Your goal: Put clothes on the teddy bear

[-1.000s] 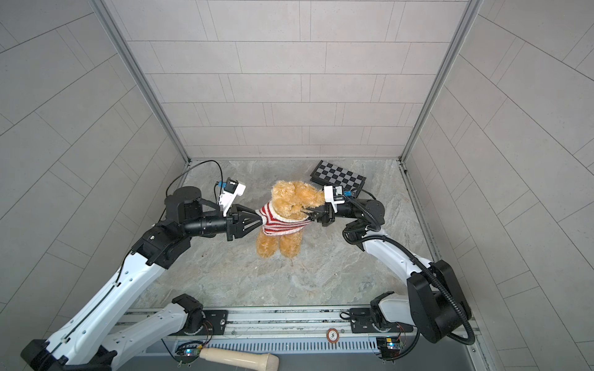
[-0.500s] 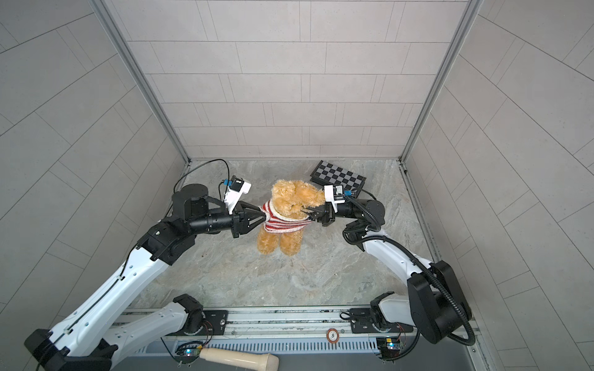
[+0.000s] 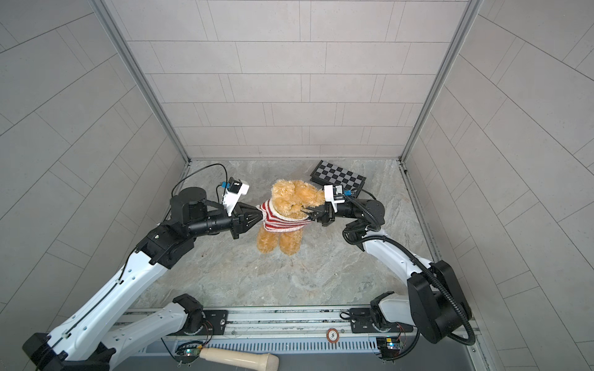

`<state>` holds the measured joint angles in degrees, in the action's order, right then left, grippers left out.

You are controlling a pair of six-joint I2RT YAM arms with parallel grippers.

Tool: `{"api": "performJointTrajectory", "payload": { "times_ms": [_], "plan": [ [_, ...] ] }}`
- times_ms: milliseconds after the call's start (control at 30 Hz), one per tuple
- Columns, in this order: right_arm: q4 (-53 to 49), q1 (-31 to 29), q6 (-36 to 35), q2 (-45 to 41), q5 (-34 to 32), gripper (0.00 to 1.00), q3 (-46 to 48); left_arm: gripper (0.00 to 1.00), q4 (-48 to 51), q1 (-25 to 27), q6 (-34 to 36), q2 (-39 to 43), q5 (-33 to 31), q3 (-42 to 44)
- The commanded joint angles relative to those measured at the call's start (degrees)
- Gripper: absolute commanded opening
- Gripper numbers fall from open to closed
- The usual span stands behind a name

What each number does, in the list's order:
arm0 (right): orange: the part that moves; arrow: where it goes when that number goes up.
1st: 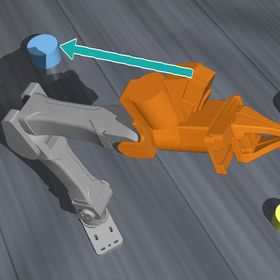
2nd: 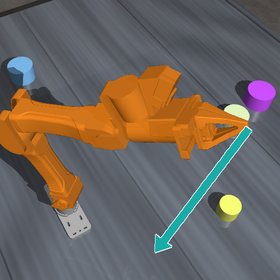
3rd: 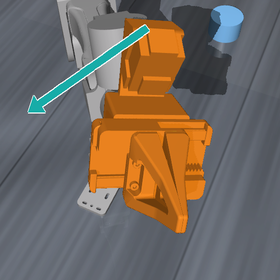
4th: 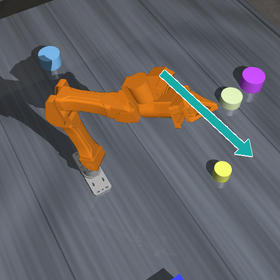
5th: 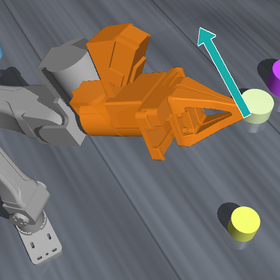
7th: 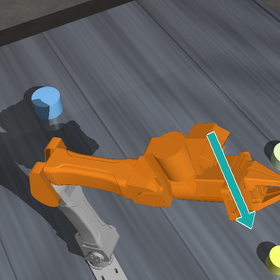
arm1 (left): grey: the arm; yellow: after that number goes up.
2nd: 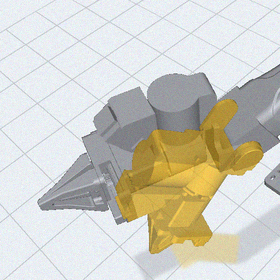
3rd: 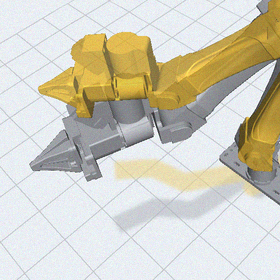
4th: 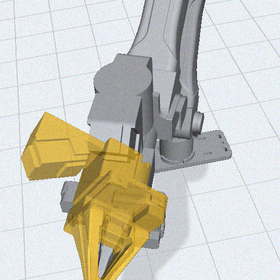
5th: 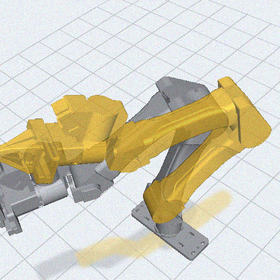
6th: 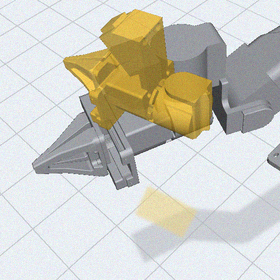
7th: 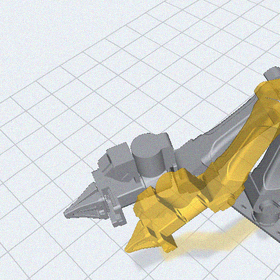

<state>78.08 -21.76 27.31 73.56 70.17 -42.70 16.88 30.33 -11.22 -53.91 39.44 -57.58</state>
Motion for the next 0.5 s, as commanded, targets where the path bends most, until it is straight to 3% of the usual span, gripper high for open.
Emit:
{"api": "performJointTrajectory", "payload": {
  "times_ms": [0,100,233,333,467],
  "plan": [
    [3.3,-0.65,1.17,-1.49,0.55,0.0,-1.75,0.25,-3.74,0.34,-0.8,-0.89,-0.04,0.54],
    [3.3,-0.65,1.15,-1.62,0.49,0.0,-1.78,0.28,-4.59,0.51,-1.2,-1.64,-0.59,0.58],
    [3.3,-0.65,1.68,-1.67,0.54,0.0,-1.86,0.22,-6.37,0.71,-1.96,-2.32,0.33,0.72],
    [3.31,-0.65,2.01,-1.53,0.51,0.0,-1.86,0.01,-6.51,0.98,-1.85,-2.02,0.37,0.72],
    [3.22,-0.14,2.96,-0.2,0.11,0.0,-2.54,0.0,-4.91,1.05,-1.1,0.33,-1.1,0.89]
  ]
}}
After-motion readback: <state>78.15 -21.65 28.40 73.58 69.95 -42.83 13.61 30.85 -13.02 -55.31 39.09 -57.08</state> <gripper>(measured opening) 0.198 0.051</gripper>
